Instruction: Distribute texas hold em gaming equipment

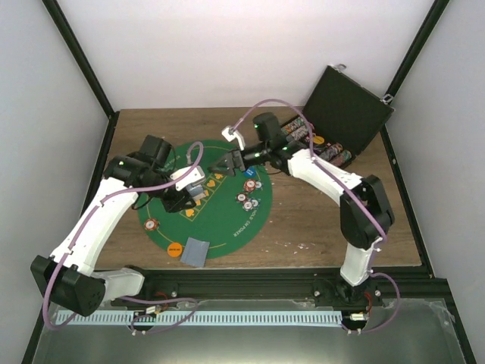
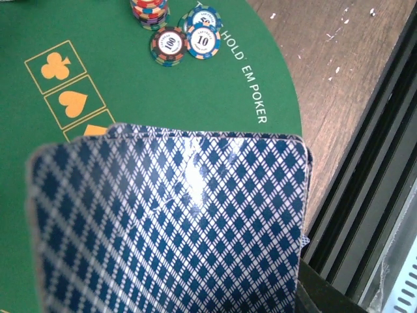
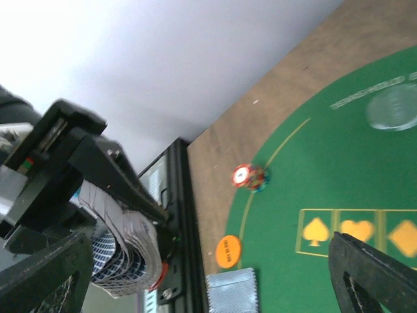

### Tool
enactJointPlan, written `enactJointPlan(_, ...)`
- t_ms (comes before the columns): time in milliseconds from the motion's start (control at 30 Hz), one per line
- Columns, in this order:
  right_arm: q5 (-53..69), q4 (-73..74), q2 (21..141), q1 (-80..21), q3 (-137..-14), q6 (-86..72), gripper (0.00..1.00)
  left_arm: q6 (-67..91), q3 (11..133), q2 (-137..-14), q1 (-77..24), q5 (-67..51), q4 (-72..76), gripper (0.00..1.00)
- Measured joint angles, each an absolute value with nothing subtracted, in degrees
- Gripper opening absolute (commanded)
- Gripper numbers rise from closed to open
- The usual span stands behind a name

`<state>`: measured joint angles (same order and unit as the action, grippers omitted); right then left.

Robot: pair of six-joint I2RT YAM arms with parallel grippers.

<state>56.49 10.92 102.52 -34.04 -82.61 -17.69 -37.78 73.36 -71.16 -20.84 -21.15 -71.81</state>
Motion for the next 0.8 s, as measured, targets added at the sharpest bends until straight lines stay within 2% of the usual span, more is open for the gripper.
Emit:
enactJointPlan(267,63.35,8.75,104.44,-39.51,-83.31,-18.09,0.99,-37.98,73.97,-71.16,-20.91,-22.39,-72.64,0.39)
enactJointPlan(667,62.81,6.83,109.84,-41.47,-87.05,-18.59,0.97,-37.63,74.98,-71.24,-20.88,-23.7,-72.79,0.38)
enactJointPlan(800,62.04,7.79,109.97,-41.74,-87.07,-16.91,0.87,-37.5,74.98,-71.33,-20.88,-23.64,-72.75,0.38)
